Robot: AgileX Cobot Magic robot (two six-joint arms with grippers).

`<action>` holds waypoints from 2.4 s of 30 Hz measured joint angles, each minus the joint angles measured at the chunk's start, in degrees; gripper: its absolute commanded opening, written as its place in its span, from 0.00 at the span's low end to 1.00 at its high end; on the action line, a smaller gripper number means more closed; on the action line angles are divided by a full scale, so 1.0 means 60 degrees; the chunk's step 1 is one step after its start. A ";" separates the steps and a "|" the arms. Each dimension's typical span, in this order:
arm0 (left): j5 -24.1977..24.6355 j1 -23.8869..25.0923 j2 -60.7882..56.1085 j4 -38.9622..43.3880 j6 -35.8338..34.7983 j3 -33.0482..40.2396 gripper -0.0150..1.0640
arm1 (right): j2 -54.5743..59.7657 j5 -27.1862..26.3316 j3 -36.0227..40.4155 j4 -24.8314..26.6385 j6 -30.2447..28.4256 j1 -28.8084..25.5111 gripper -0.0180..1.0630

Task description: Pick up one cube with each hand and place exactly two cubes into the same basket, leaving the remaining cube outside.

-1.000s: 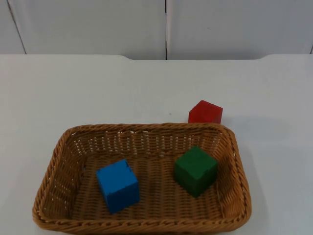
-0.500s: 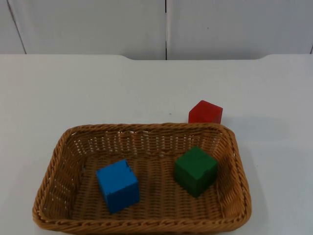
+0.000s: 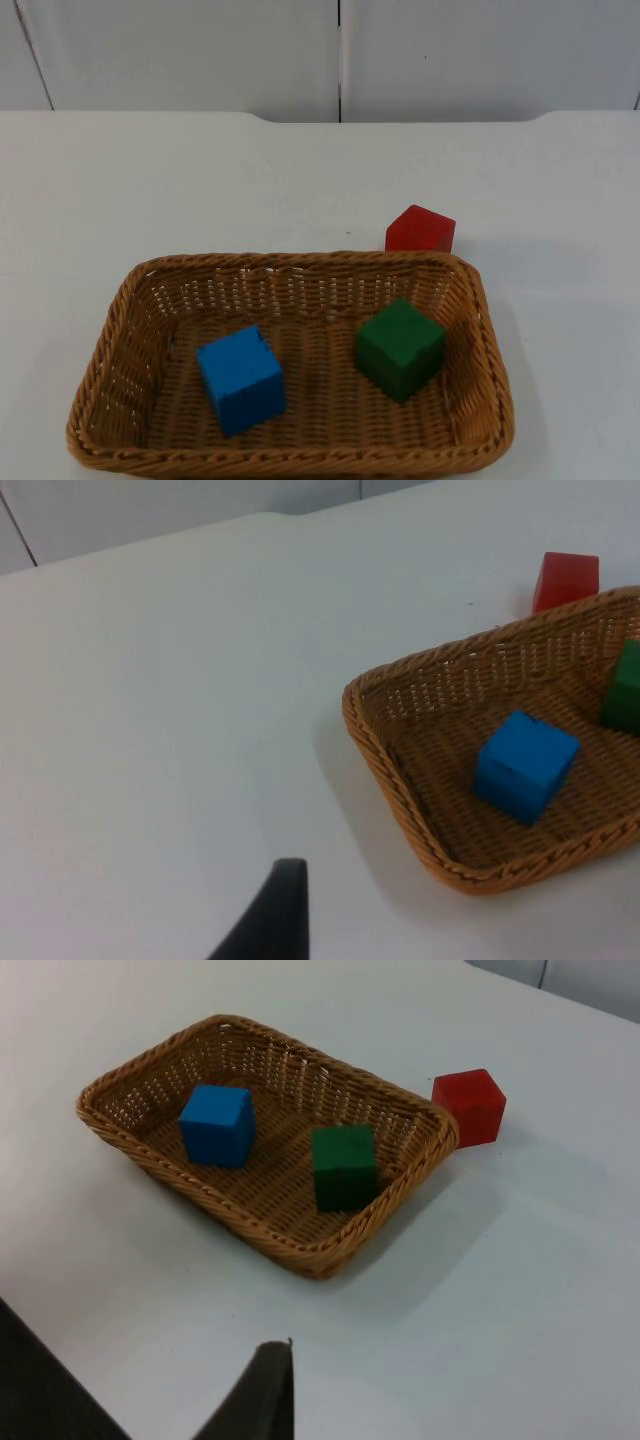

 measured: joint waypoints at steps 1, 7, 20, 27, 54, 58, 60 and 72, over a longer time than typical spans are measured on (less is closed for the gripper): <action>0.0000 0.0000 0.0000 0.0000 0.0000 0.0000 0.99 | 0.0000 0.0000 0.0000 0.0000 0.0000 0.0000 0.99; 0.0000 0.0000 0.0000 0.0000 0.0000 0.0000 0.99 | 0.0000 0.0000 0.0000 0.0000 0.0039 0.0000 0.99; 0.0000 0.0000 0.0000 0.0000 0.0000 0.0000 0.99 | 0.0000 0.0000 0.0000 0.0000 0.0039 0.0000 0.99; 0.0000 0.0000 0.0000 0.0000 0.0000 0.0000 0.99 | 0.0000 0.0000 0.0000 0.0000 0.0039 0.0000 0.99; 0.0000 0.0000 0.0000 0.0000 0.0000 0.0000 0.99 | 0.0000 0.0000 0.0000 0.0000 0.0039 -0.3524 0.99; 0.0000 0.0000 0.0000 0.0000 0.0000 0.0000 0.99 | 0.0000 0.0000 0.0000 0.0000 0.0039 -0.4134 0.99; 0.0000 0.0000 0.0000 0.0000 0.0000 0.0000 0.99 | 0.0000 0.0000 0.0000 0.0000 0.0039 -0.4333 0.99; 0.0000 0.0000 0.0000 0.0000 0.0000 0.0000 0.99 | 0.0000 0.0000 0.0000 0.0000 0.0104 -0.5838 0.99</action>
